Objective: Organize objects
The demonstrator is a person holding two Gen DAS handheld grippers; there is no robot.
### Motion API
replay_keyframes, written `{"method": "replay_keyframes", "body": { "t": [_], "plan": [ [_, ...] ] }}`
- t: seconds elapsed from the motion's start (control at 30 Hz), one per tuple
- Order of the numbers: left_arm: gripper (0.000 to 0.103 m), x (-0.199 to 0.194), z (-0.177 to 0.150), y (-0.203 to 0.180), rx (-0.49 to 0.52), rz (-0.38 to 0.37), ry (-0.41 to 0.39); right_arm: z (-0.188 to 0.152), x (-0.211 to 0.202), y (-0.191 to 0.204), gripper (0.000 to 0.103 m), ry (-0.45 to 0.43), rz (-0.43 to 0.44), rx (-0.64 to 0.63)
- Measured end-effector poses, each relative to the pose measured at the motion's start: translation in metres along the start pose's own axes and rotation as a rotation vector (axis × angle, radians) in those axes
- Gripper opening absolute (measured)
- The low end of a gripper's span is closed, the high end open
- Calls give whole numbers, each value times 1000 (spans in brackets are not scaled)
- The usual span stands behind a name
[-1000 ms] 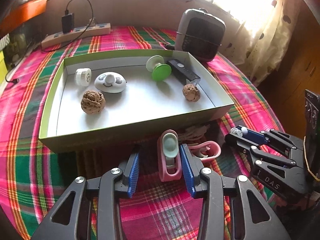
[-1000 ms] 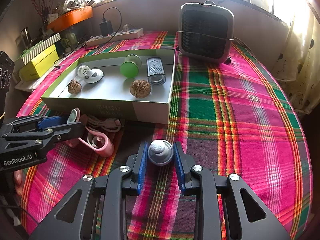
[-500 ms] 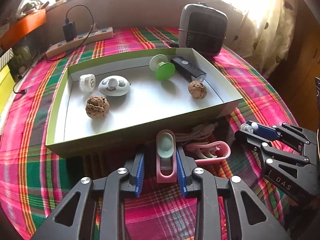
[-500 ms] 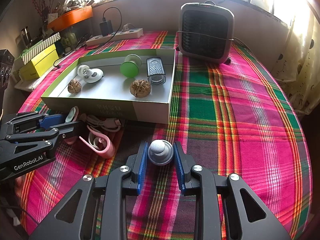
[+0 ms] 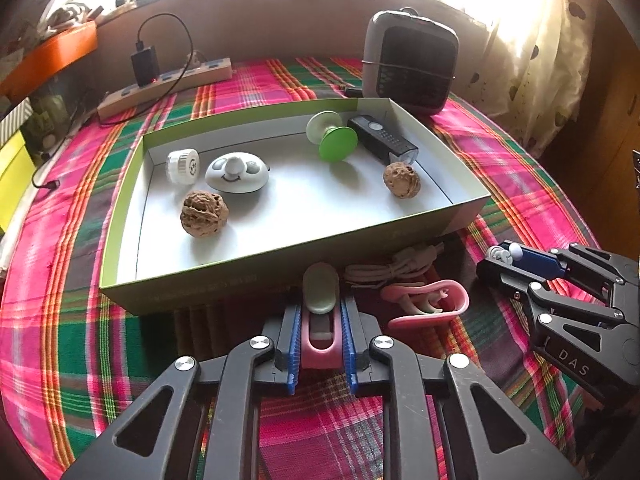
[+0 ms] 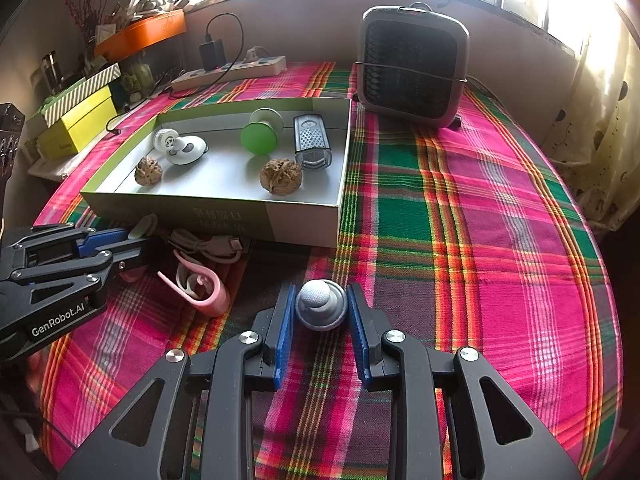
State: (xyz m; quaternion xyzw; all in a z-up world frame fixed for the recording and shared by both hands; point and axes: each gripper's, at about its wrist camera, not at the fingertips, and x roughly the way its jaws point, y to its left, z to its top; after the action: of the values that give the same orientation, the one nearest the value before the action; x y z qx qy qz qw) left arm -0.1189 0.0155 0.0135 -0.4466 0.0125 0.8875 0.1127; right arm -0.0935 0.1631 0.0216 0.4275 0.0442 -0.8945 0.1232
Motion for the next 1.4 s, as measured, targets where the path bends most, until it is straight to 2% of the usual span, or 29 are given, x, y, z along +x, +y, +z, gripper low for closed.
{"method": "replay_keyframes", "body": {
  "t": [0.8, 1.4],
  "plan": [
    [16, -10, -9, 7, -30, 8, -24, -3, -3, 2, 27, -6, 1, 8],
    [16, -31, -13, 9, -31, 19, -74, -3, -13, 10, 27, -31, 7, 4]
  ]
}}
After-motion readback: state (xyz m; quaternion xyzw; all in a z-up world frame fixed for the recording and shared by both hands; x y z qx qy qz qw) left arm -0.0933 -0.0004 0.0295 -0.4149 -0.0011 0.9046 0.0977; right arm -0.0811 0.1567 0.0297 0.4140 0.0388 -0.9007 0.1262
